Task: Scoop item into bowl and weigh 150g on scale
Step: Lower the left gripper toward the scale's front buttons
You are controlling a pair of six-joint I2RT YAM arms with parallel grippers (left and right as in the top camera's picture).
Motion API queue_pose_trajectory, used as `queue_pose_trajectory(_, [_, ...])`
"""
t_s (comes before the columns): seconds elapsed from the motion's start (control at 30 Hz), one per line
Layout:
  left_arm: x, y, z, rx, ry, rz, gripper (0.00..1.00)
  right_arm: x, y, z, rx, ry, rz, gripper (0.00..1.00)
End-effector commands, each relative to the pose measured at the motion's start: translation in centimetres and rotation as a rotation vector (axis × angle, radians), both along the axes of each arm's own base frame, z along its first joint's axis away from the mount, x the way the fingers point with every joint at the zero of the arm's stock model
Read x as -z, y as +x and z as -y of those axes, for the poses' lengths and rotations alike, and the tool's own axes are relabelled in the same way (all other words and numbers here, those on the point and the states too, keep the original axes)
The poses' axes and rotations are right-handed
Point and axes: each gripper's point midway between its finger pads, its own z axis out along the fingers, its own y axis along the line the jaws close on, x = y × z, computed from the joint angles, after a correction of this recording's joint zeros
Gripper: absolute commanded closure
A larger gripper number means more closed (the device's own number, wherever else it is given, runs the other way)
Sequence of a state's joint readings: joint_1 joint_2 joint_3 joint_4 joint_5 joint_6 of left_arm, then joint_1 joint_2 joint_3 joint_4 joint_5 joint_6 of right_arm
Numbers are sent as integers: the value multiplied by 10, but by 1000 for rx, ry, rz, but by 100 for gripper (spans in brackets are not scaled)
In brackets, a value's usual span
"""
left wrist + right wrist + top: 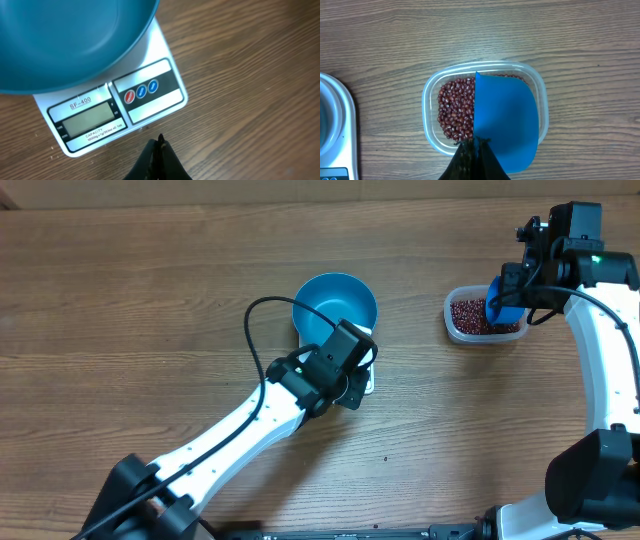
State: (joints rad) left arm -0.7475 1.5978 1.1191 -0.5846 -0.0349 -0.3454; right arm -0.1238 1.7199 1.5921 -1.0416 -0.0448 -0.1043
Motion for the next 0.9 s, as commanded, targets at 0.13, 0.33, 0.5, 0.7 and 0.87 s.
queue_pose_trajectory(0.13, [53, 4, 0, -20, 81, -59, 96, -11, 6, 1, 1, -4, 39, 96])
queue_pose_trajectory(0.33, [55, 27, 6, -31, 76, 30, 96, -11, 6, 1, 1, -4, 39, 96])
queue_pose_trajectory(0.5, [48, 42, 2, -64, 96, 107, 96, -11, 6, 1, 2, -4, 39, 96])
queue_pose_trajectory(0.7, [46, 45, 5, -48, 91, 126, 96, -11, 6, 2, 0, -8, 40, 96])
queue_pose_trajectory(0.87, [54, 46, 6, -37, 103, 123, 96, -11, 7, 2, 0, -8, 43, 96])
